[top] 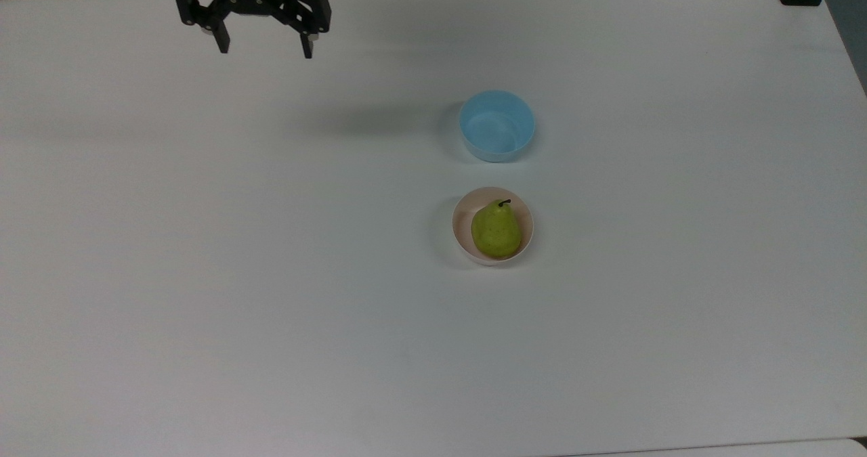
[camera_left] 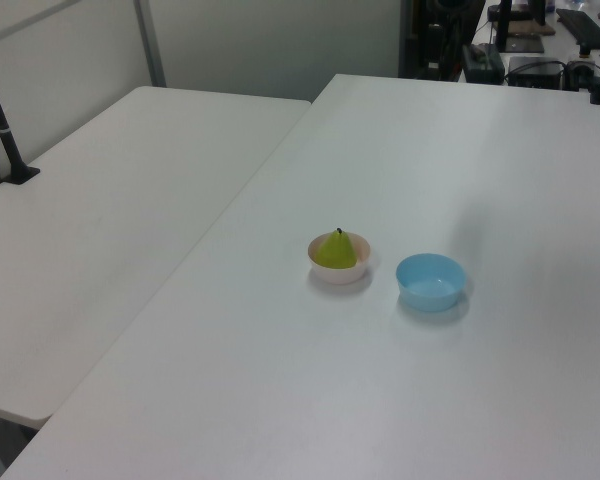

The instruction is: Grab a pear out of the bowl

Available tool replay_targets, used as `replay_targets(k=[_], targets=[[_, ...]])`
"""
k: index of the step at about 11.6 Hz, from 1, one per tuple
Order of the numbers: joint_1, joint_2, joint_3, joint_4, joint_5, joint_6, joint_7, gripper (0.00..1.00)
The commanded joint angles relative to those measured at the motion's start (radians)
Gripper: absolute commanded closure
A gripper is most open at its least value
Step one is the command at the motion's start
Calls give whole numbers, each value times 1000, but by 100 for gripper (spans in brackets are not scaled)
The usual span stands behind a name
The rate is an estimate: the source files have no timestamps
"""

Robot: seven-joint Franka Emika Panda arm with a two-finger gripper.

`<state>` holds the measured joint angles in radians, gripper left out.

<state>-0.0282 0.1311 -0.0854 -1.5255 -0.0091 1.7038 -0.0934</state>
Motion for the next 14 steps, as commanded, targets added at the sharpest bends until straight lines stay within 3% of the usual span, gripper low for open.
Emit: replay_targets(k=[1, 4, 8, 11, 14], targets=[[97, 69, -25, 30, 64, -3, -20, 0], [218, 200, -33, 86, 92, 8, -14, 0], [349, 332, -34, 93, 93, 228, 70, 0], [444, 428, -94, 116, 93, 306, 104, 0], [456, 498, -109, 157, 89, 338, 121, 0]])
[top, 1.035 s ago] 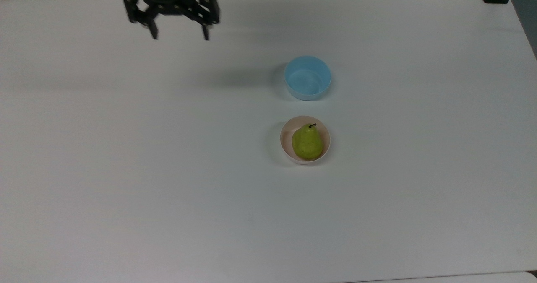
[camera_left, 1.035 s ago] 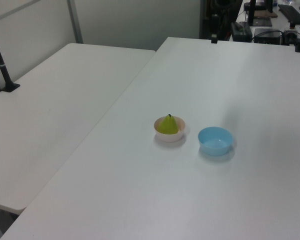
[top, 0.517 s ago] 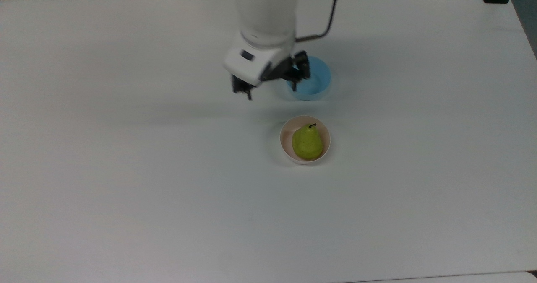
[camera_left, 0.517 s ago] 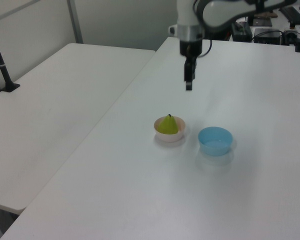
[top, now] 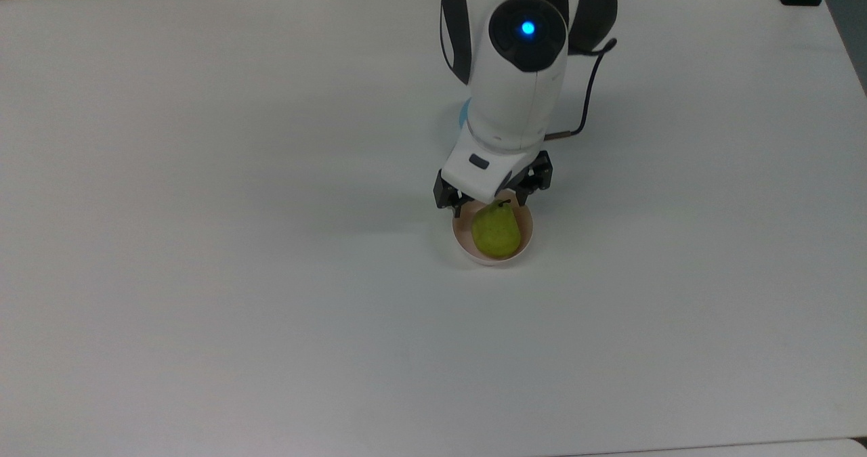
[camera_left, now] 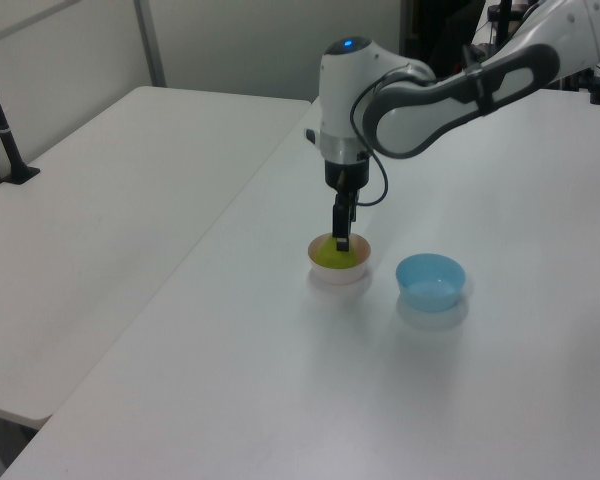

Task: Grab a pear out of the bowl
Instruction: 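Lower the open gripper into the pink bowl around the green pear, then close the gripper on the green pear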

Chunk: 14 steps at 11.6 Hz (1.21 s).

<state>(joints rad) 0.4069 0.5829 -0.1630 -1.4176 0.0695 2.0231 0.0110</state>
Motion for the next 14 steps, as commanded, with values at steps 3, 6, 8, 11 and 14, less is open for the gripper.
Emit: replay_targets(k=[3, 6, 8, 11, 14], targets=[[23, 57, -30, 45, -3, 23, 17, 13], [36, 58, -29, 40, -43, 22, 18, 55], [36, 58, -29, 40, -42, 20, 20, 82], [32, 0, -29, 39, -43, 5, 23, 95], [-35, -142, -23, 13, -39, -81, 14, 94]])
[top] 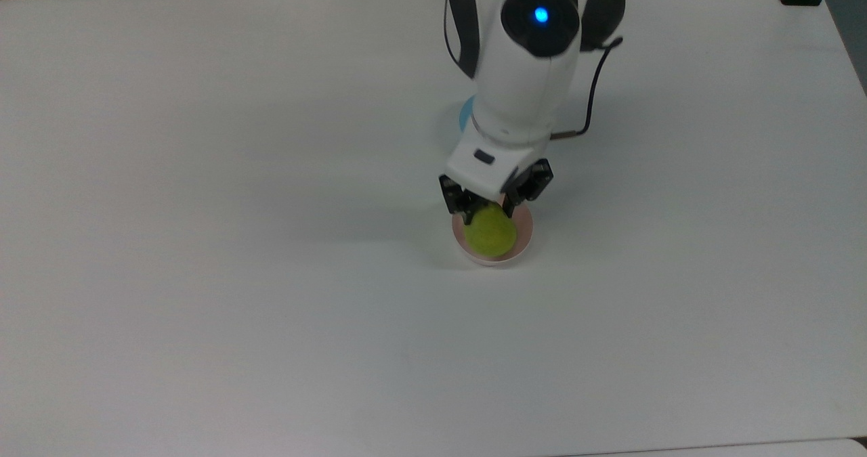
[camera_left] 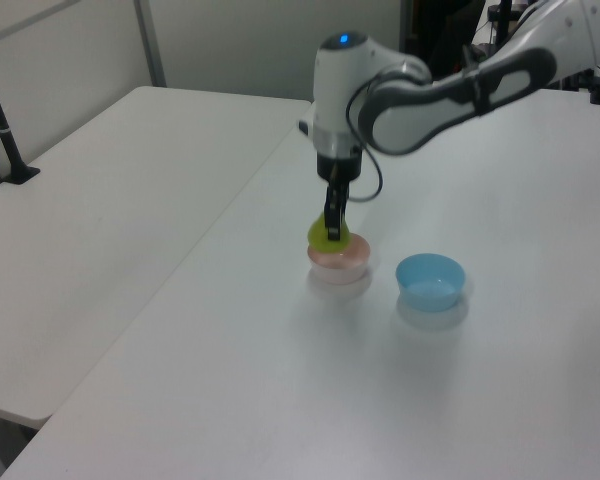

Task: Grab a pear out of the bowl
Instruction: 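Close the gripper on the green pear, then lift the pear out of the pink bowl and carry it aside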

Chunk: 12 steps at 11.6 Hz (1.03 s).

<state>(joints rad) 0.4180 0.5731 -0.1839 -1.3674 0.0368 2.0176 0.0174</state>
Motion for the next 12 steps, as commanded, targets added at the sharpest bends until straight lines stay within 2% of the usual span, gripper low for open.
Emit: replay_targets(k=[1, 4, 6, 7, 9, 11, 12], targets=[[-92, -162, 4, -39, -6, -94, -8, 94], [-255, -180, 53, -44, -32, -137, -88, 94], [-292, -159, 55, -94, -81, -125, -126, 93], [-294, -115, 54, -96, -97, -108, -120, 90], [-300, -52, 54, -99, -101, -45, -120, 83], [-298, -33, 54, -107, -107, -36, -119, 68], [-297, -33, 54, -119, -124, -28, -119, 50]])
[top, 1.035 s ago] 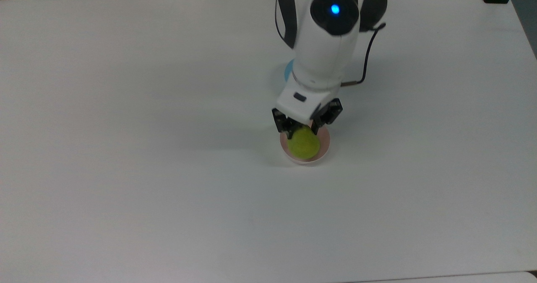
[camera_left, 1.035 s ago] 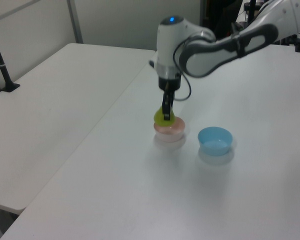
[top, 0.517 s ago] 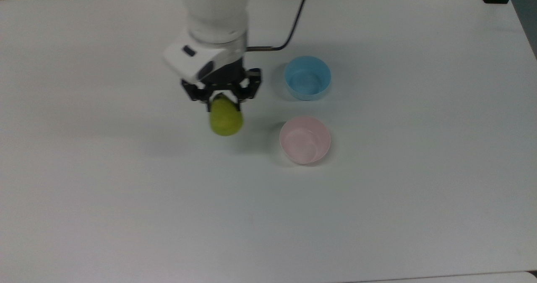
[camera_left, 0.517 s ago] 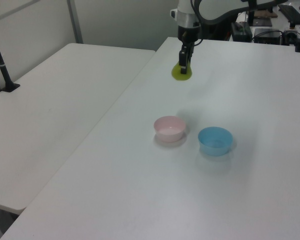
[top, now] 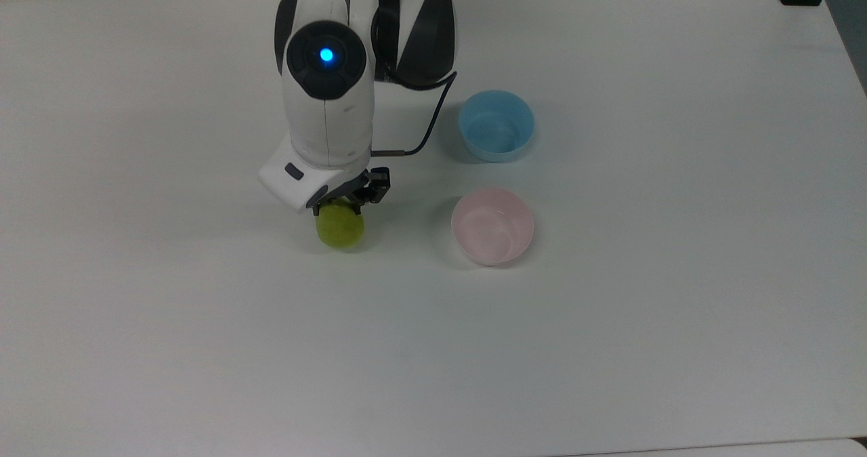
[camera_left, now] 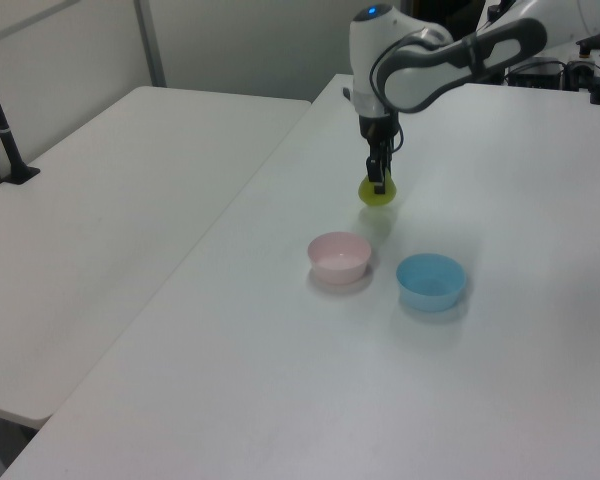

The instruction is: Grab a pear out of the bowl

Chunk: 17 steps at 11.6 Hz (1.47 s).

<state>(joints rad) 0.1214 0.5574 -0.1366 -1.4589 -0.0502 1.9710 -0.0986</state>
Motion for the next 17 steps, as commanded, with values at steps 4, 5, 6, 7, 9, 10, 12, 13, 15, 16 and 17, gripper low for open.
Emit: replay_targets(k=[4, 5, 6, 7, 9, 10, 12, 13, 15, 16, 17], targets=[[-8, -46, 6, -28, -39, 22, -12, 0], [-31, -94, 6, -28, -31, 14, -10, 0], [-55, -152, 8, -34, -23, 9, -9, 0], [-81, -212, 9, -52, -16, 8, -9, 0], [-133, -322, 35, -84, 33, -48, -32, 0], [-144, -373, 40, -87, 38, -125, -62, 0], [-173, -450, 40, -87, 61, -263, -136, 0], [-177, -450, 37, -81, 59, -293, -141, 0], [-172, -442, 25, -75, 56, -314, -130, 0], [-174, -435, 25, -66, 53, -319, -128, 0], [-174, -421, 25, -61, 53, -317, -130, 0]])
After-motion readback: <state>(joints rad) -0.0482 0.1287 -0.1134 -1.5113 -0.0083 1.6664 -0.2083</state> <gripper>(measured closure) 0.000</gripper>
